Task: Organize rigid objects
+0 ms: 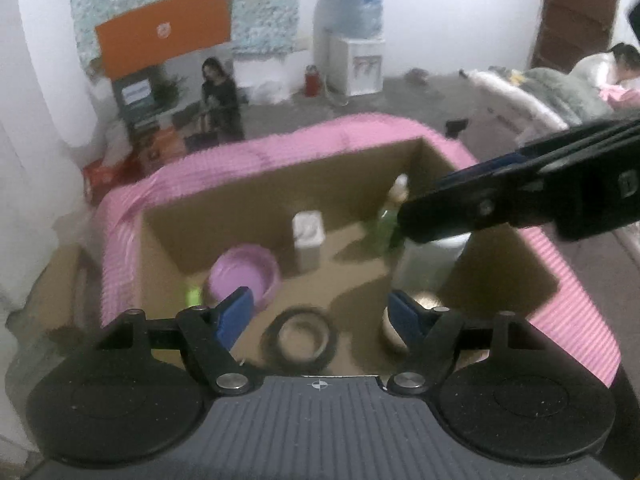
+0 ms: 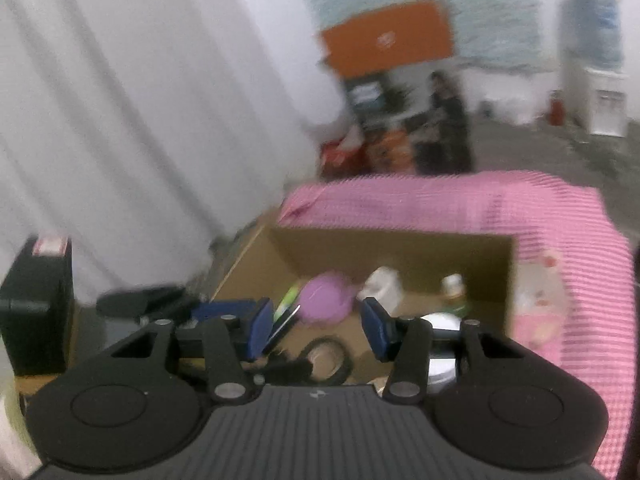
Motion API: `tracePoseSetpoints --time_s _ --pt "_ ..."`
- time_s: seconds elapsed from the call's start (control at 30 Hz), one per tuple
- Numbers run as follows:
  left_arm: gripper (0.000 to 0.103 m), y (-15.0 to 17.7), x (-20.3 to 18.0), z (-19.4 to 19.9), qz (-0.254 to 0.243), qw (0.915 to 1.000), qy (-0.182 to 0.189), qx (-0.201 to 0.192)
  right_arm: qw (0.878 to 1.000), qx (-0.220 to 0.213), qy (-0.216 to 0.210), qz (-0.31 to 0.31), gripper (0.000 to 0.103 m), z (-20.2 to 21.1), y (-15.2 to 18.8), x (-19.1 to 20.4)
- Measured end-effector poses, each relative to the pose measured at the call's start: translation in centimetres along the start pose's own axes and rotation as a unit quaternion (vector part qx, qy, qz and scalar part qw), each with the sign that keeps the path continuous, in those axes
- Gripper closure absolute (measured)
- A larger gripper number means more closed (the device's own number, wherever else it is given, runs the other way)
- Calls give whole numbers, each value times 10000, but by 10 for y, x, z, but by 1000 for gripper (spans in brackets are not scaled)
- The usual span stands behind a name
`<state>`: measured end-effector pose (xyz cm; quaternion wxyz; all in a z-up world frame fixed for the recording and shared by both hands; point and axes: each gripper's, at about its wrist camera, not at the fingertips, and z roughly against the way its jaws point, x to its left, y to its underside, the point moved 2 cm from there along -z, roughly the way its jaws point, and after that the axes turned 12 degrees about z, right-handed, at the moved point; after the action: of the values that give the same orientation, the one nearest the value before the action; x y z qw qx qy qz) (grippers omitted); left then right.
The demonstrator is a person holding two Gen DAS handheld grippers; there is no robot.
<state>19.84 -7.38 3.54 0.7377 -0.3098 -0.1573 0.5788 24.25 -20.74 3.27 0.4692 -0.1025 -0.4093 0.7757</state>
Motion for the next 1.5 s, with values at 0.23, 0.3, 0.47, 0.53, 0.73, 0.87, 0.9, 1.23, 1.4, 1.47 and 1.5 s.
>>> tracePoseSetpoints --time_s 0.23,0.3,0.47,0.53,0.73,0.87,0.9,1.23,1.4,1.47,1.5 --pt "46 13 17 -20 108 9990 77 429 9917 1219 -123 399 71 -79 -12 20" --pt "46 13 21 -25 66 9988 91 471 9869 1562 -108 399 78 -101 -13 19" --pt "46 16 25 -36 -144 9980 62 607 9733 2212 106 604 80 -137 -11 21" --pt "46 15 26 -39 -176 9975 84 673 9670 2442 165 700 80 -151 -10 19" --pt "45 14 31 -44 -97 9968 176 773 9427 3160 333 1017 80 -193 -4 16" --pt "44 16 32 -44 -51 9964 248 813 9343 3337 418 1186 80 -204 -2 16" --pt "44 15 31 -44 -46 9964 257 807 9341 3348 414 1172 80 -204 -3 15" --pt "41 16 38 -37 138 9969 386 667 9149 3778 654 1260 80 -199 11 2" --pt "38 17 43 -26 222 9974 428 539 9192 3737 750 991 80 -174 0 -8" --pt "35 16 45 -20 246 9977 439 458 9322 3449 643 887 80 -157 -12 -11" --pt "34 16 47 -16 251 9979 436 396 9385 3284 610 874 80 -148 -20 -10"
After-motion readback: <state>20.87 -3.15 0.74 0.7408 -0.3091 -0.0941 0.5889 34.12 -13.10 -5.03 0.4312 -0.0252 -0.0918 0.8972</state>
